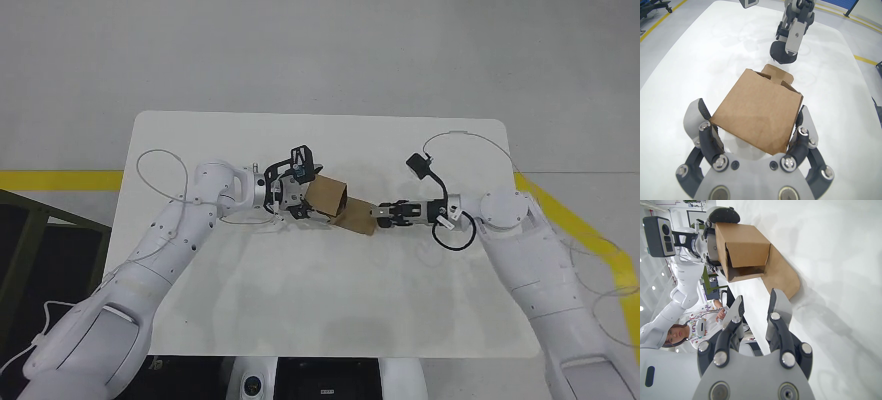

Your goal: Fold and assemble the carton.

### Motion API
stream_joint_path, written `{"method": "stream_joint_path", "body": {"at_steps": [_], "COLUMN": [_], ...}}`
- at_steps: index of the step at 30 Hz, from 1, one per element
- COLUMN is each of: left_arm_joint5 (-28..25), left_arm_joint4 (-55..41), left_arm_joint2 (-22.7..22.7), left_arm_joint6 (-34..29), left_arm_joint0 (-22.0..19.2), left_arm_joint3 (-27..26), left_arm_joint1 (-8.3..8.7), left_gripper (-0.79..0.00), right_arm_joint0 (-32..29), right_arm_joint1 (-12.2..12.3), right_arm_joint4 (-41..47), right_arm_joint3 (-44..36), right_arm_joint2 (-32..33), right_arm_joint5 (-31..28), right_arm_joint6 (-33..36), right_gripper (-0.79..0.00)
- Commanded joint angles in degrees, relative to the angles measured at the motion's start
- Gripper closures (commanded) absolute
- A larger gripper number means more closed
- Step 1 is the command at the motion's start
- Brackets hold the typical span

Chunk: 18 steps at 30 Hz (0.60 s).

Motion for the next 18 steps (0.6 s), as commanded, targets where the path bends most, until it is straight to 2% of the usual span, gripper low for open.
{"method": "stream_joint_path", "body": {"at_steps": [1,7,16,18], "left_arm_joint5": [0.0,0.0,-0.1,-0.2], "left_arm_joint4": [0.0,0.0,0.2,0.1], "left_arm_joint2": [-0.1,-0.4,-0.8,-1.0], "left_arm_joint6": [-0.1,-0.5,-0.8,-0.7], "left_arm_joint0": [0.0,0.2,0.4,0.4], "left_arm_joint3": [0.0,-0.1,-0.3,-0.3], "left_arm_joint1": [-0.02,-0.09,-0.13,-0.14], "left_gripper": [-0.785,-0.785,-0.785,-0.785], "right_arm_joint0": [-0.9,-2.4,-1.5,-0.9], "right_arm_joint1": [0.4,0.8,0.3,0.0], "right_arm_joint4": [-1.1,-2.2,-1.5,-1.0], "right_arm_joint3": [-1.1,-1.9,0.5,1.3], "right_arm_joint2": [0.7,1.0,-1.3,-2.2], "right_arm_joint5": [0.7,1.6,1.0,0.5], "right_arm_joint6": [-0.5,-1.1,-2.9,-3.1], "right_gripper": [-0.299,-0.351,-0.369,-0.413]}}
